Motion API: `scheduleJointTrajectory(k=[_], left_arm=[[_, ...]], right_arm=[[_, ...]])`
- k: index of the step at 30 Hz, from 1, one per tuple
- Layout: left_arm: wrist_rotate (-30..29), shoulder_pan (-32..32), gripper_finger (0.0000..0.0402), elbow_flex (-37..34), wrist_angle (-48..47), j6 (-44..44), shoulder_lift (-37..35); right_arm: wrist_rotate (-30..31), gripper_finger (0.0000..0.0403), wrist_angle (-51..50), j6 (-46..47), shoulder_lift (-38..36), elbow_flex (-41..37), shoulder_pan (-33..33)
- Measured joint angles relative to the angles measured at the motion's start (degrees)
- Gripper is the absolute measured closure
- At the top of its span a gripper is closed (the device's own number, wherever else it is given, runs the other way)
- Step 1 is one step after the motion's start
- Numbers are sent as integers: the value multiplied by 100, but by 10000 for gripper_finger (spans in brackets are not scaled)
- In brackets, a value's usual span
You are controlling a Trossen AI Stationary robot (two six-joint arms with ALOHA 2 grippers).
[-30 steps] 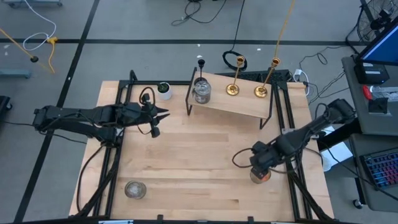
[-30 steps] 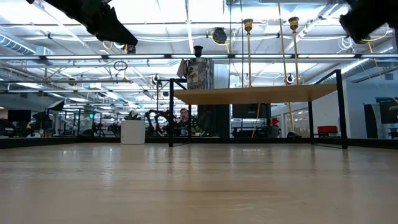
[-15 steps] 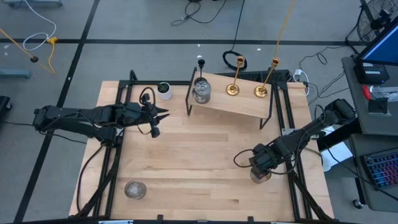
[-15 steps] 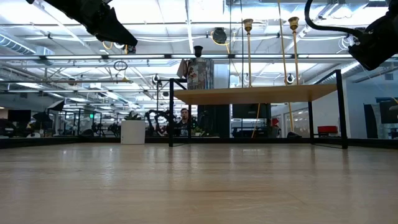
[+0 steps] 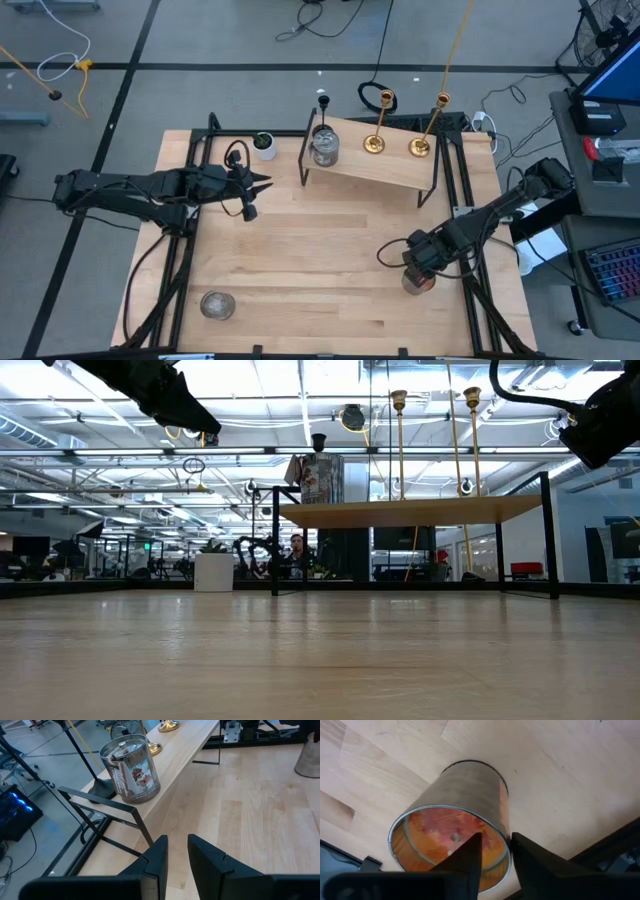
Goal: Pick & Place candle stick holders
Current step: Put the orange scented candle on the shelf
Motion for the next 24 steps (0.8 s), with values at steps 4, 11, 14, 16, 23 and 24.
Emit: scheduleJointTrajectory(k=[4,11,14,16,23,24], left_arm=[[0,-2,321,0,-1,14,0],[4,0,321,0,-31,57,52],[5,-1,321,0,-9,137,91],[7,0,321,0,-39,186,126],[4,-2,321,0,-1,331,329],[3,0,321,0,2,337,364]], right_arm=[[2,353,61,44,0,0,0],[186,395,423,203,4,-2,-4],[327,398,709,303,4,-2,-36],[348,399,980,301,4,-2,-84],[1491,401,1323,-63,9,363,-464],[1663,401,1347,-232,9,520,-551]])
